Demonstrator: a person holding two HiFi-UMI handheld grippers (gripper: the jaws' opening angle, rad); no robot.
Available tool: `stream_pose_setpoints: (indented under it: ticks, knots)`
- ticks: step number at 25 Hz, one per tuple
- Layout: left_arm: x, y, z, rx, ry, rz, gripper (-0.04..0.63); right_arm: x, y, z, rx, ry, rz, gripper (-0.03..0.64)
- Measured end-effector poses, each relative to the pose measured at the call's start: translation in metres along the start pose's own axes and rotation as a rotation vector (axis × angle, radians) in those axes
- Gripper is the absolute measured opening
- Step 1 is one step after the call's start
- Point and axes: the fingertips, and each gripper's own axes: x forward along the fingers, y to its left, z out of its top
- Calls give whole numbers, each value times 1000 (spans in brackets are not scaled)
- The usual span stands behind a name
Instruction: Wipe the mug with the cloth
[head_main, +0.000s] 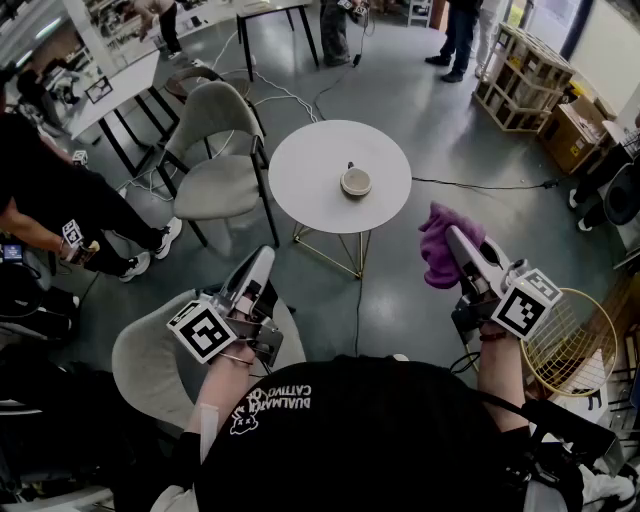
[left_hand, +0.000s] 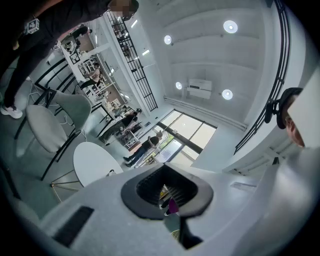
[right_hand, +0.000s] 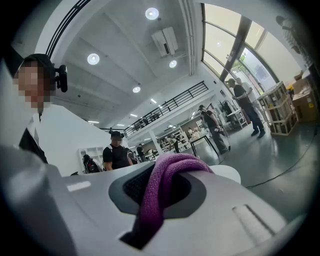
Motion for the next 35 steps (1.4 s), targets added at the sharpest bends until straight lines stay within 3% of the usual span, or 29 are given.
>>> stream_pose_setpoints:
  ticks: [9, 21, 27, 35]
  knots:
    - [-4, -1, 10, 16, 11, -2, -3, 4, 6, 0, -11, -9, -11, 48]
    - [-9, -6, 15, 198, 51, 12, -3, 18, 3, 3, 10, -13, -13, 49]
    - [6, -1, 10, 335, 62, 42, -3, 26, -25, 3, 35, 1, -26, 49]
    - [57, 23, 27, 356, 53, 105, -3, 85, -91, 27, 78, 33, 21, 49]
